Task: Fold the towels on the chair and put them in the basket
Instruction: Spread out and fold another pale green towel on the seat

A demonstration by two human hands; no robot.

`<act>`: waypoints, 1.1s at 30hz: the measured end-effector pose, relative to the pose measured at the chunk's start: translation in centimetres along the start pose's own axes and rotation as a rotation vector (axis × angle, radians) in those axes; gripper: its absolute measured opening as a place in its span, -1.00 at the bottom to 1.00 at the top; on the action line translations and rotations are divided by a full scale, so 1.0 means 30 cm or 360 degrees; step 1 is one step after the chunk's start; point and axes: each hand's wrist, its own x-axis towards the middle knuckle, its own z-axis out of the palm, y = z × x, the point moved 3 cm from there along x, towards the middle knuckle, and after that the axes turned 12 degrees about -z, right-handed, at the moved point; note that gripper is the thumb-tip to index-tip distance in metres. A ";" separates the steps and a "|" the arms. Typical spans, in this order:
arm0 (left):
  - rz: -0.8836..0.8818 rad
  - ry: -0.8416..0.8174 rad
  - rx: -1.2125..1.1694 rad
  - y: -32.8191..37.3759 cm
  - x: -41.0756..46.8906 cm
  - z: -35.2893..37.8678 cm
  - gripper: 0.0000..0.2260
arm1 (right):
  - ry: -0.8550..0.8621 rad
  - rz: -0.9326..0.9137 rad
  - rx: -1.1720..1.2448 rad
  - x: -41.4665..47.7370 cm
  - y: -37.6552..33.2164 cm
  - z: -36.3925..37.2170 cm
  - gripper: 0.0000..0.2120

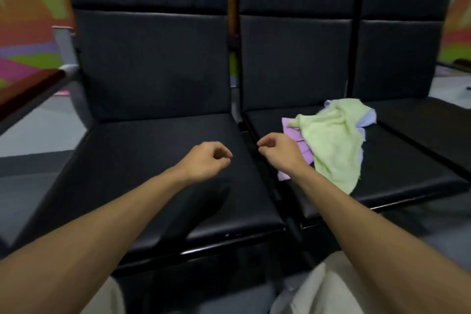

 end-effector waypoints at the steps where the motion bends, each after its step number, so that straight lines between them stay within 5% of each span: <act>1: 0.0035 -0.0052 0.0004 0.042 0.047 0.047 -0.84 | 0.0088 0.0065 0.0016 0.024 0.058 -0.036 -0.82; 6: 0.0231 -0.0284 -0.0014 0.220 0.235 0.297 -0.80 | 0.0528 0.0342 -0.0116 0.042 0.350 -0.194 -0.72; 10: 0.0384 -0.0460 0.0210 0.291 0.314 0.474 -0.71 | 0.0144 0.0622 -0.0707 0.020 0.518 -0.218 -0.50; 13: 0.0468 -0.0357 0.0317 0.295 0.350 0.520 -0.74 | 0.0138 0.0609 -0.0915 0.032 0.545 -0.205 -0.73; 16: 0.0342 -0.0396 0.0158 0.279 0.393 0.513 -0.74 | 0.0711 0.0558 -0.0330 0.045 0.514 -0.239 -0.86; 19: 0.0125 -0.0346 -0.0393 0.299 0.407 0.469 -0.83 | 0.1249 0.0250 0.0425 0.051 0.377 -0.301 -0.90; 21: -0.0131 -0.0366 -0.0996 0.337 0.400 0.415 -0.79 | 0.1136 -0.0025 0.0768 0.071 0.281 -0.301 -0.88; 24: -0.0418 -0.0795 -0.1763 0.384 0.395 0.332 -0.48 | 0.0518 -0.0226 0.1358 0.072 0.223 -0.234 -0.90; 27: -0.0457 -0.0695 -0.1687 0.407 0.360 0.270 -0.78 | 0.0009 -0.0129 0.1402 0.031 0.234 -0.183 -0.84; 30: -0.0518 -0.0464 -0.1727 0.390 0.320 0.222 -0.74 | 0.0301 0.0172 0.1294 0.019 0.261 -0.197 -0.67; 33: -0.0430 -0.0662 -0.1799 0.345 0.263 0.147 -0.63 | 0.0813 0.0531 0.1474 0.021 0.318 -0.202 -0.59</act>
